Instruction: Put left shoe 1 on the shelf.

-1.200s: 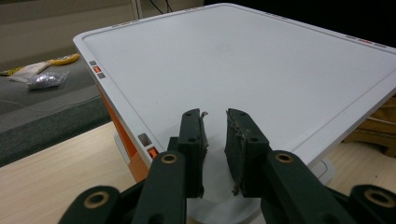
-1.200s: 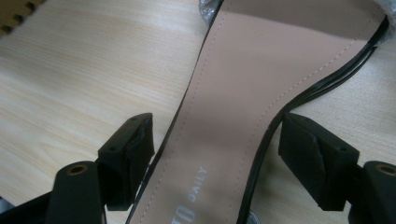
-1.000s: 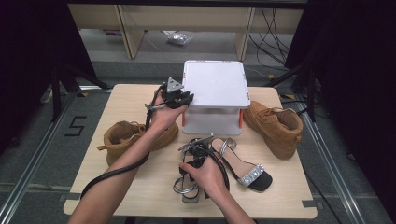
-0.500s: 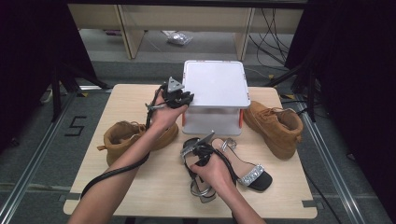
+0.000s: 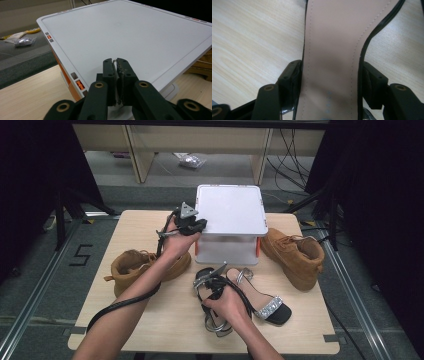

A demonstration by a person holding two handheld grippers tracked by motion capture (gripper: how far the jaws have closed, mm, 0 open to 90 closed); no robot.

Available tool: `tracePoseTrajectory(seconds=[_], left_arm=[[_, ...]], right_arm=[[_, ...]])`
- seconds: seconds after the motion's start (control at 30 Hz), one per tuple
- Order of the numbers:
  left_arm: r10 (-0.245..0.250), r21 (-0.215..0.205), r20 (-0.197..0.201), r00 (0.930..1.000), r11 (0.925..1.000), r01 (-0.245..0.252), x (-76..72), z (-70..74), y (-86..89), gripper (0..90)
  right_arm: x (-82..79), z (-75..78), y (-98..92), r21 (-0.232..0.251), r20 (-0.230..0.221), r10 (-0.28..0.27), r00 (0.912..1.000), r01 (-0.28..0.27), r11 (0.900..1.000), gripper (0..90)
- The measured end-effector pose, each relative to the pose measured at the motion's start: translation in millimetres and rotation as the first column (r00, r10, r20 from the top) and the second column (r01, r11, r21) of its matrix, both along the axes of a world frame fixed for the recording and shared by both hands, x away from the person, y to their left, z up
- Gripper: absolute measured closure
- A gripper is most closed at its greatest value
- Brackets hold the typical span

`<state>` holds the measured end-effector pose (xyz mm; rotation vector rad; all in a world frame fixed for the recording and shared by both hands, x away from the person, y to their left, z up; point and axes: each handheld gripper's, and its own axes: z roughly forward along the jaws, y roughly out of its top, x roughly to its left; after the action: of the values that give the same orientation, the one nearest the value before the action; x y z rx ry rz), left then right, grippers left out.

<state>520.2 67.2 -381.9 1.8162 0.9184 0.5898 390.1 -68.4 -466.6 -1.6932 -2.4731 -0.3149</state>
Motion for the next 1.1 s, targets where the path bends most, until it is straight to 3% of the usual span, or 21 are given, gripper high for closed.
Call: tracePoseTrajectory(seconds=[0.03, 0.1, 0.13, 0.23, 0.27, 0.37, 0.4, 0.47, 0.57, 0.6, 0.63, 0.67, 0.7, 0.73, 0.77, 0.83, 0.87, 0.9, 0.97, 1.07, 1.1], left_arm=[[0.001, 0.008, 0.001, 1.0000, 1.0000, -0.001, -0.1, 0.5, -0.5, 88.7], [0.003, 0.010, -0.001, 1.0000, 0.9999, -0.003, -0.2, 0.7, -1.1, 89.6], [0.009, 0.019, 0.002, 1.0000, 0.9998, -0.009, -0.9, 0.9, -2.2, 89.7], [0.012, 0.019, -0.001, 0.9999, 0.9998, -0.012, -1.0, 0.9, -2.5, 89.8], [0.012, 0.015, -0.003, 0.9999, 0.9998, -0.012, -0.9, 0.8, -2.4, 89.8], [0.018, 0.006, -0.007, 0.9998, 0.9998, -0.018, -1.2, 0.6, -2.4, 89.9], [0.016, 0.004, -0.008, 0.9998, 0.9999, -0.016, -1.0, 0.5, -2.1, 89.9], [0.018, -0.001, -0.012, 0.9998, 0.9998, -0.018, -0.7, 0.5, -1.8, 89.9], [0.020, -0.003, -0.012, 0.9997, 0.9998, -0.020, -1.0, 0.3, -2.3, 89.9], [0.023, 0.003, -0.013, 0.9997, 0.9997, -0.023, -1.2, 0.7, -2.3, 89.9], [0.021, 0.006, -0.015, 0.9997, 0.9998, -0.021, -1.0, 0.9, -1.9, 89.9], [0.021, 0.006, -0.015, 0.9997, 0.9998, -0.021, -1.0, 0.9, -1.9, 89.9], [0.018, -0.001, -0.014, 0.9997, 0.9998, -0.018, -0.5, 0.7, -2.0, 89.9], [0.020, -0.009, -0.017, 0.9997, 0.9998, -0.020, -0.4, 0.4, -2.1, 89.9], [0.021, -0.009, -0.018, 0.9996, 0.9997, -0.021, -0.5, 0.5, -2.1, 89.9], [0.023, -0.007, -0.017, 0.9996, 0.9997, -0.023, -0.8, 0.6, -1.9, 89.9], [0.023, -0.008, -0.019, 0.9996, 0.9997, -0.023, -0.7, 0.6, -1.6, 89.9], [0.023, -0.008, -0.019, 0.9996, 0.9997, -0.023, -0.7, 0.6, -1.6, 89.9], [0.021, -0.021, -0.027, 0.9994, 0.9996, -0.021, 0.1, 0.6, -0.9, 89.9], [0.020, -0.020, -0.032, 0.9993, 0.9996, -0.020, 0.4, 1.1, -0.8, 89.9], [0.020, -0.020, -0.030, 0.9994, 0.9996, -0.020, 0.3, 0.9, -1.1, 90.0]], right_arm=[[0.7, -0.5, -2.2, -0.006, 0.028, 0.012, 0.9996, -0.011, 1.000, 41.9], [1.0, -1.4, -3.9, 0.017, 0.030, 0.004, 0.9995, -0.005, 1.000, 42.3], [1.6, -2.2, -7.4, 0.030, 0.071, -0.004, 0.9974, 0.002, 1.000, 42.9], [3.5, -0.5, -10.8, 0.062, 0.078, -0.026, 0.9967, 0.021, 0.998, 43.0], [3.7, 3.8, -9.7, 0.073, 0.038, -0.061, 0.9974, 0.058, 0.996, 43.1], [7.6, 8.6, -12.6, 0.079, 0.070, -0.053, 0.9961, 0.047, 0.996, 43.1], [12.8, 12.3, -12.9, 0.109, 0.114, -0.076, 0.9906, 0.064, 0.992, 43.2], [17.4, 20.6, -10.8, 0.124, 0.090, -0.138, 0.9864, 0.126, 0.984, 43.1], [28.3, 24.8, -12.5, 0.149, 0.117, -0.157, 0.9806, 0.139, 0.979, 43.1], [38.0, 28.2, -12.9, 0.157, 0.124, -0.199, 0.9720, 0.179, 0.971, 43.1], [43.5, 25.0, -16.7, 0.143, 0.198, -0.169, 0.9656, 0.142, 0.979, 43.2], [46.8, 27.6, -14.5, 0.155, 0.158, -0.214, 0.9640, 0.190, 0.970, 43.1], [46.8, 27.6, -14.5, 0.155, 0.158, -0.214, 0.9640, 0.190, 0.970, 43.1], [57.3, 24.7, -16.6, 0.158, 0.222, -0.210, 0.9523, 0.177, 0.971, 43.1], [60.6, 23.5, -16.6, 0.159, 0.235, -0.213, 0.9485, 0.179, 0.971, 43.1], [69.2, 22.2, -14.9, 0.158, 0.245, -0.233, 0.9412, 0.198, 0.967, 43.2], [72.4, 23.1, -12.5, 0.167, 0.213, -0.262, 0.9411, 0.230, 0.959, 43.2], [72.4, 23.1, -12.5, 0.167, 0.213, -0.262, 0.9411, 0.230, 0.959, 43.2], [84.0, 18.0, -10.7, 0.152, 0.275, -0.253, 0.9275, 0.218, 0.964, 43.1], [90.7, 16.0, -9.9, 0.165, 0.260, -0.265, 0.9285, 0.228, 0.960, 43.2], [95.6, 13.9, -8.6, 0.158, 0.268, -0.276, 0.9231, 0.241, 0.958, 43.2]])
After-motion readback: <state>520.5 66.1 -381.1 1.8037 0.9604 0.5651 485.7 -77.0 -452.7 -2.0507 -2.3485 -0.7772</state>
